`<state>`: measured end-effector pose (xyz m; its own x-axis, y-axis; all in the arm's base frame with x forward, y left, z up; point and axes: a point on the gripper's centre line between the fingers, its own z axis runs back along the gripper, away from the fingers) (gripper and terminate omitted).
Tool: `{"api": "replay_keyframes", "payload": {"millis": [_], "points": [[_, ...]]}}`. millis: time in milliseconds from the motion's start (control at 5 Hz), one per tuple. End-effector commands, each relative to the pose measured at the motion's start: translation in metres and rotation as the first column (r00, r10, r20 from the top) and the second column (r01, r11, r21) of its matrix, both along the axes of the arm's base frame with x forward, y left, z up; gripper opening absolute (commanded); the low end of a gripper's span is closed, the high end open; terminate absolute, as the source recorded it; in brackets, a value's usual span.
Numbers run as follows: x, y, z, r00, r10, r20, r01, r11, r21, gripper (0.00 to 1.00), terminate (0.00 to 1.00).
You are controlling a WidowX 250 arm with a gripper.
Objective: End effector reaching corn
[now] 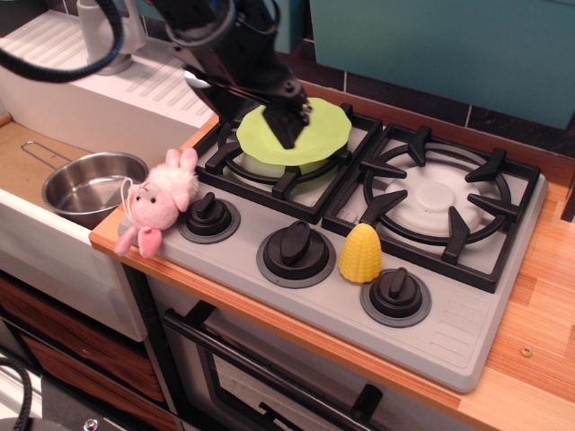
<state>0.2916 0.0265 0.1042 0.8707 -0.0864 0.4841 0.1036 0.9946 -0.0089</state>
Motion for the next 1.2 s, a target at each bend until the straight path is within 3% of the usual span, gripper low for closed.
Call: {"api": "replay_keyframes", "payload": {"millis": [0,400,800,1000], "points": [[0.001,-0.053,0.009,0.995,0.09,0.047,-0.091,0.996,0.021,1.0,0.0],[0.003,-0.087,0.017,0.99,0.133,0.052,-0.134,0.99,0.031,1.0,0.0],[0.004,-0.099,-0.008,0.991,0.114,0.077,-0.114,0.994,-0.006,1.0,0.0],[0.006,-0.103,-0.031,0.987,0.103,0.119,-0.1,0.994,-0.032,1.0,0.0]]}}
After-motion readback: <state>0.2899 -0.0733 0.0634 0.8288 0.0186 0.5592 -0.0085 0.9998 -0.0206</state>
